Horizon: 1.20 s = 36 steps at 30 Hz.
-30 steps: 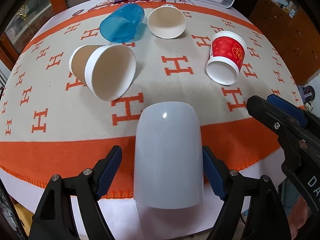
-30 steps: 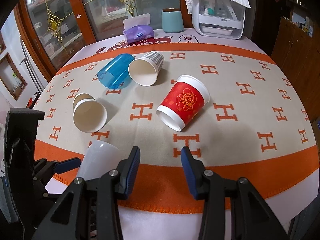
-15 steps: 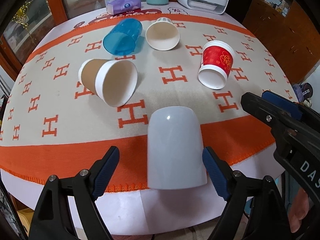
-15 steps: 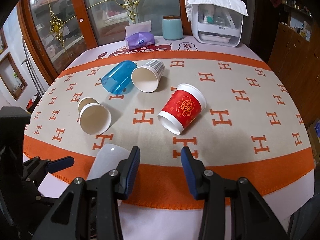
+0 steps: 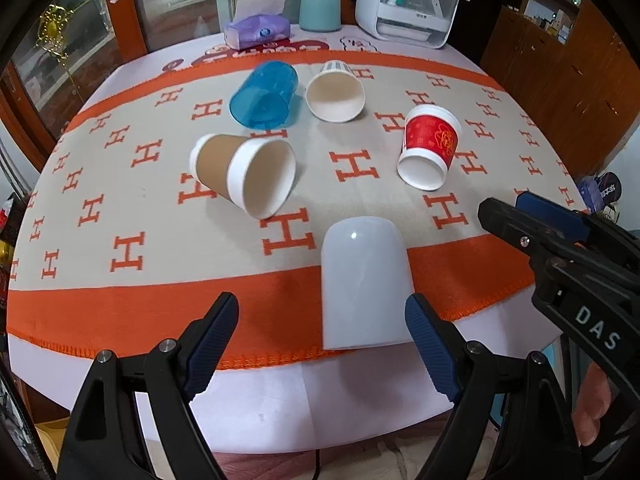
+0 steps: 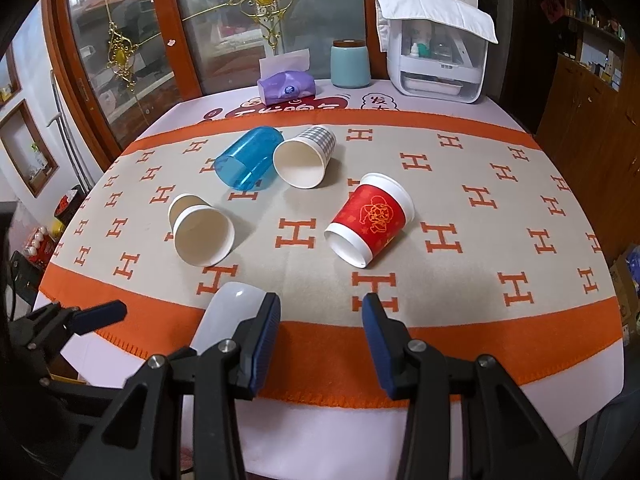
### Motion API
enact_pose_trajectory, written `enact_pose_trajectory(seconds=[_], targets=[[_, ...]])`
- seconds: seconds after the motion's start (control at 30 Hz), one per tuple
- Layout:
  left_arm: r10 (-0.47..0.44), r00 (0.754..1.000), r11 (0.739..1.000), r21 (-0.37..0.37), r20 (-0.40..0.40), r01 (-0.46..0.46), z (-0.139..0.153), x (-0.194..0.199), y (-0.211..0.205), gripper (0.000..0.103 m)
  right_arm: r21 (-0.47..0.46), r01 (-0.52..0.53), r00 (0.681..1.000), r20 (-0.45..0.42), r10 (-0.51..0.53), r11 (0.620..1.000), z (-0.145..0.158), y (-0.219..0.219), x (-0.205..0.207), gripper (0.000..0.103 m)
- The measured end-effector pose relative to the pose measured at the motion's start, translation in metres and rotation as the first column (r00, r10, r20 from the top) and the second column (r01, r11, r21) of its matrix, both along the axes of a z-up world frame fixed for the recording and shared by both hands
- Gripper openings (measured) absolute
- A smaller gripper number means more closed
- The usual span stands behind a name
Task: Flip cup upside down
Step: 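Carry the white cup with the right gripper toward the red paper cup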
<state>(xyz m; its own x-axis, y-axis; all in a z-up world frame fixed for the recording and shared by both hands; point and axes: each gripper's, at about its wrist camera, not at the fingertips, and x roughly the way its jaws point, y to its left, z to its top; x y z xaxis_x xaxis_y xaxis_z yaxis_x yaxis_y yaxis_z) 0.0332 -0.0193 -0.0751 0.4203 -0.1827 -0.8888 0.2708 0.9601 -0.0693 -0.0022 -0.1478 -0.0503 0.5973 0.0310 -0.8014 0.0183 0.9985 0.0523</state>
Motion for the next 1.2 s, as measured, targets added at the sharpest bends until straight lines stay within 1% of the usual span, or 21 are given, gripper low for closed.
enact_pose_trajectory(seconds=[0.17, 0.33, 0.4, 0.5, 0.57, 0.63, 0.7, 0.8, 0.97, 1.03, 1.2], targets=[[0.004, 0.998, 1.0, 0.011, 0.066, -0.004, 0.013, -0.002, 0.009, 0.085, 0.006, -0.011, 1.0, -0.006, 0.011, 1.0, -0.001, 0.004, 0.0, 0.043], [0.03, 0.99, 0.999, -0.03, 0.137, -0.027, 0.023, 0.0, 0.023, 0.085, 0.026, -0.021, 1.0, -0.013, 0.021, 0.999, -0.002, 0.007, 0.001, 0.043], [0.038, 0.991, 0.998, -0.053, 0.13, -0.032, 0.023, 0.002, 0.028, 0.085, 0.031, -0.023, 1.0, -0.017, 0.024, 0.999, -0.003, 0.007, 0.002, 0.043], [0.043, 0.995, 0.995, -0.09, 0.092, -0.035, 0.02, 0.007, 0.035, 0.085, 0.04, -0.027, 0.999, -0.024, 0.028, 0.999, -0.005, 0.008, 0.003, 0.043], [0.051, 0.997, 0.994, -0.095, 0.058, -0.046, 0.016, 0.011, 0.037, 0.087, 0.049, -0.031, 0.999, -0.028, 0.033, 0.998, -0.006, 0.008, 0.003, 0.044], [0.058, 0.998, 0.995, -0.079, 0.038, -0.055, 0.011, 0.013, 0.038, 0.087, 0.057, -0.036, 0.999, -0.031, 0.038, 0.998, -0.008, 0.009, 0.004, 0.045], [0.057, 0.998, 0.996, -0.077, 0.038, -0.054, 0.008, 0.013, 0.039, 0.087, 0.062, -0.042, 0.998, -0.034, 0.044, 0.997, -0.009, 0.011, 0.005, 0.046], [0.058, 0.998, 0.994, -0.094, 0.039, -0.054, 0.006, 0.015, 0.04, 0.088, 0.073, -0.053, 0.997, -0.044, 0.057, 0.996, -0.011, 0.013, 0.008, 0.048], [0.077, 0.996, 0.994, -0.083, 0.044, -0.073, 0.0, 0.021, 0.044, 0.088, 0.106, -0.075, 0.995, -0.065, 0.082, 0.992, -0.017, 0.017, 0.013, 0.054], [0.084, 0.996, 0.993, -0.087, 0.04, -0.08, -0.003, 0.025, 0.047, 0.088, 0.135, -0.082, 0.992, -0.083, 0.093, 0.987, -0.022, 0.018, 0.017, 0.058], [0.101, 0.994, 0.99, -0.098, 0.028, -0.098, -0.011, 0.034, 0.054, 0.088, 0.206, -0.091, 0.982, -0.144, 0.122, 0.974, -0.035, 0.019, 0.026, 0.058]])
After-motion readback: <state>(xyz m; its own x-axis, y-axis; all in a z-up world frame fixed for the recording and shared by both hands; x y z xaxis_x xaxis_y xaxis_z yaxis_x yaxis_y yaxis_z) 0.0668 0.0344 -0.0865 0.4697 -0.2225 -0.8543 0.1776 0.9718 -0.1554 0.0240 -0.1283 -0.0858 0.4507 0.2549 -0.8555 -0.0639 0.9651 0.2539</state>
